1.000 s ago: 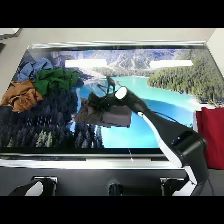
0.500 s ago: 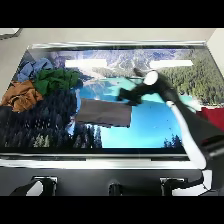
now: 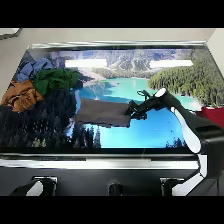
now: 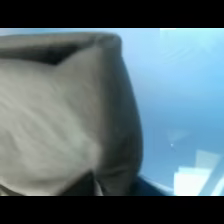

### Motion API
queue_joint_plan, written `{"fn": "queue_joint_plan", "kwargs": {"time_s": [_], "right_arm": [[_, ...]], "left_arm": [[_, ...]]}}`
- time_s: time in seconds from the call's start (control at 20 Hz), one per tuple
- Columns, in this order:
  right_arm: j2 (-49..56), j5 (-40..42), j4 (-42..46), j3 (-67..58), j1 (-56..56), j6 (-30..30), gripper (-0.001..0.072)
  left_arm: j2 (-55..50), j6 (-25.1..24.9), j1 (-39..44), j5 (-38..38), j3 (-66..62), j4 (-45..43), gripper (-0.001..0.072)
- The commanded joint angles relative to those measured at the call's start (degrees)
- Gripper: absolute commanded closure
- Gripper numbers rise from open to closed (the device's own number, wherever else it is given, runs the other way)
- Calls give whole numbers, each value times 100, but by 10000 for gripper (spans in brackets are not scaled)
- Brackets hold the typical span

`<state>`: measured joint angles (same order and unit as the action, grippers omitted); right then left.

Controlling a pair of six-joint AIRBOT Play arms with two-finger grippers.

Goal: Fold the shirts.

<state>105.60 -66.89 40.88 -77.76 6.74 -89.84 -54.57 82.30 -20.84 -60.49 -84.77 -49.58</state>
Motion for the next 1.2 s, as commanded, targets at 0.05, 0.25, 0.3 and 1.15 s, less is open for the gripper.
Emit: {"fn": "queue_joint_plan", "kwargs": {"time_s": [0.05, 0.25, 0.3, 1.15], "right_arm": [[155, -2, -1097, -63, 50, 916, 668], [-396, -450, -883, -881, -772, 739, 670], [-634, -584, -590, -1104, -1130, 472, 671], [-2914, -2164, 1152, -1982, -6767, -1158, 671]], "left_arm": [[2, -2, -4, 146, 9, 0, 676], [2, -4, -4, 157, 9, -2, 676], [2, -4, -4, 157, 9, -2, 676], [7, -286, -4, 155, 9, 4, 675]]}}
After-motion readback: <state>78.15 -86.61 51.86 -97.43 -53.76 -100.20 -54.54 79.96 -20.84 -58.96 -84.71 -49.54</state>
